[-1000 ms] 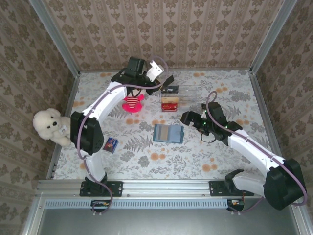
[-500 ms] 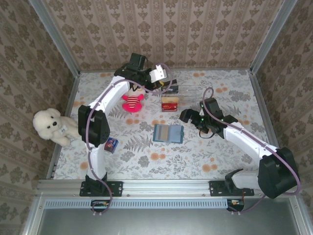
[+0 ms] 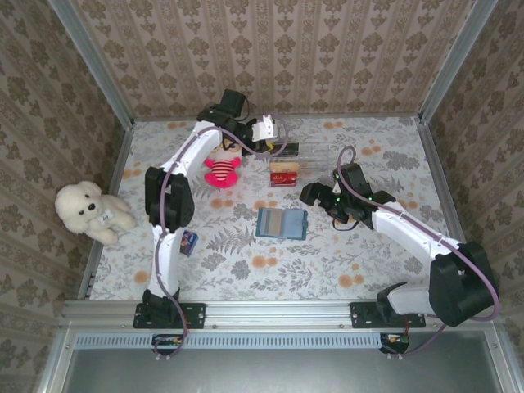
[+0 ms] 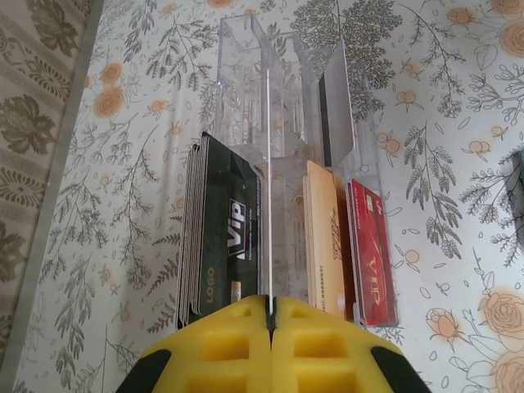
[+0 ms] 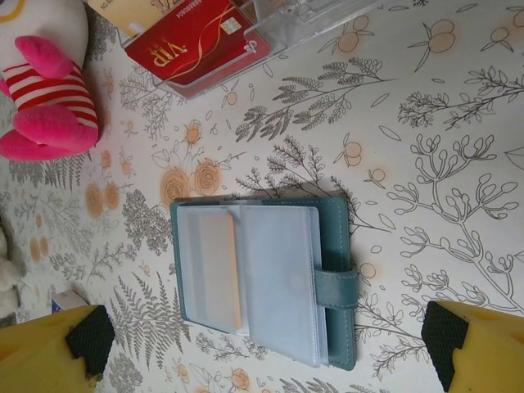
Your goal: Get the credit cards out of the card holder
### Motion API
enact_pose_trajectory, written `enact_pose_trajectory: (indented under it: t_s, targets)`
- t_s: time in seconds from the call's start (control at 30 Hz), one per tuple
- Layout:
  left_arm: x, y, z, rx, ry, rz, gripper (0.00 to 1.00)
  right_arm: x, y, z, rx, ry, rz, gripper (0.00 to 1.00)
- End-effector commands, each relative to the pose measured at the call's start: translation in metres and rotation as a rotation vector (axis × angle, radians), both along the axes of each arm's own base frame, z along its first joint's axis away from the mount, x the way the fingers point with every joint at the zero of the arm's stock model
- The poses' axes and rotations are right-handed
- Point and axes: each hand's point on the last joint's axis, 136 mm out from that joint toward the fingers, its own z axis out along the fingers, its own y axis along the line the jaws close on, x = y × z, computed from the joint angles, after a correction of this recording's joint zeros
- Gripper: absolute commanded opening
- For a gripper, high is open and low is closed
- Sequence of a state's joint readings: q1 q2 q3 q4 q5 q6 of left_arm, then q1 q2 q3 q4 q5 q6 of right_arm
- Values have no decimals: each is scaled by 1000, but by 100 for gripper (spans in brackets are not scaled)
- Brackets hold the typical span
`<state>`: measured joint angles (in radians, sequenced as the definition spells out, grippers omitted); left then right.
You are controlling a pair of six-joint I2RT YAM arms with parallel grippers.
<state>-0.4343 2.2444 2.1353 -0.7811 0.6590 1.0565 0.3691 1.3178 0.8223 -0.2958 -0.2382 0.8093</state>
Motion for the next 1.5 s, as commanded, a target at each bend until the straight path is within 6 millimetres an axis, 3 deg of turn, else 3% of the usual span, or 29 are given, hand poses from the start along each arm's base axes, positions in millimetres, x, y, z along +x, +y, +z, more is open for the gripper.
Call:
enact_pose_trajectory:
  t_s: [0.0, 0.2, 0.33, 0.53, 0.77, 0.83, 1.17, 1.47]
  targets:
    - [-3, -4, 2, -13, -10, -52, 0, -1, 2, -2, 18, 18, 3, 100]
    - [7, -5, -7, 9, -29, -39, 0, 0, 3, -3, 21, 21, 9, 100]
    - [24, -4, -11, 47, -79, 10, 0, 1, 4, -5, 25, 26, 10, 100]
    - [31, -2, -31, 123, -112, 10, 0, 1, 6, -6, 28, 33, 14, 100]
    - [32, -3, -38, 120, -92, 10, 0, 1, 7, -9, 31, 43, 19, 100]
    - [20, -18, -40, 125, -88, -26, 0, 1, 7, -9, 33, 42, 19, 100]
    - [21, -20, -49, 161, -93, -3, 0, 2, 7, -10, 42, 47, 20, 100]
    - [18, -21, -32, 141, -84, 14, 18, 1, 8, -9, 50, 42, 23, 100]
